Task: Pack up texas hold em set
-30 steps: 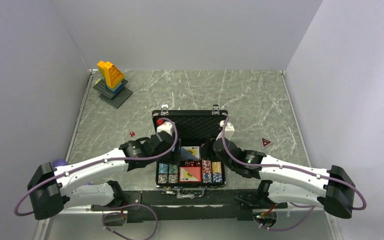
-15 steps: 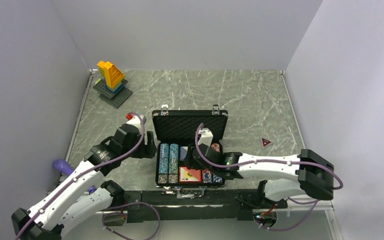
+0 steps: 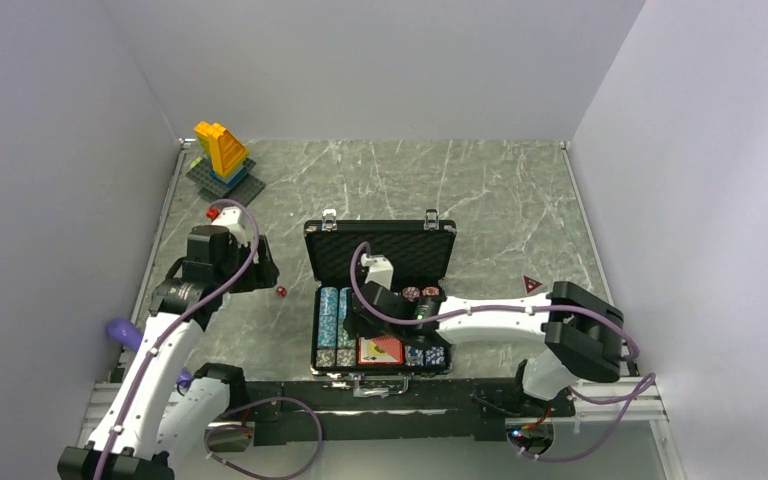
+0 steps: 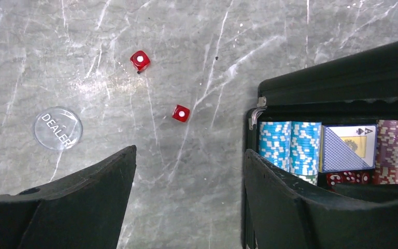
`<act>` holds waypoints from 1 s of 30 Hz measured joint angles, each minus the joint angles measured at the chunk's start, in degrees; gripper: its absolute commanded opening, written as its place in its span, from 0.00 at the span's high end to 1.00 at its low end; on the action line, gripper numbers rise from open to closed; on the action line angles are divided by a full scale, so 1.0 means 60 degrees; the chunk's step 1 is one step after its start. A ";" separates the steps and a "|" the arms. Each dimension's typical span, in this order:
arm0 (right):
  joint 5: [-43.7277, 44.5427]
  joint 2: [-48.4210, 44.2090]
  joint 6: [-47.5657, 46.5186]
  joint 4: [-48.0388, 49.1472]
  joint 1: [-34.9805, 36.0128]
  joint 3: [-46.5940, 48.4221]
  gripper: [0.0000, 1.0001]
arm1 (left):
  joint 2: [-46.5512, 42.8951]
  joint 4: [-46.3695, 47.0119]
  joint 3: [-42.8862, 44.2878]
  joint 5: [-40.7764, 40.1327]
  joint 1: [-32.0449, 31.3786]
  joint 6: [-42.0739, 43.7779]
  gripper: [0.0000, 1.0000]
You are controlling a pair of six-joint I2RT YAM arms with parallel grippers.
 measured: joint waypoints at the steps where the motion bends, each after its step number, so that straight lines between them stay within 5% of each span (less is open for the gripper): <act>1: 0.0000 0.0142 0.0004 -0.0109 0.0000 0.0175 0.49 | 0.0087 0.0069 0.0000 0.0018 0.0062 0.0084 0.21; 17: 0.0066 0.1774 0.0277 -0.1938 0.0000 0.1967 0.50 | 0.0095 0.0474 -0.0124 -0.0171 0.0146 0.0641 0.19; 30: 0.0291 0.1767 0.0710 -0.1931 0.0051 0.1876 0.50 | -0.0026 0.0492 -0.0124 -0.0266 0.0164 0.0663 0.19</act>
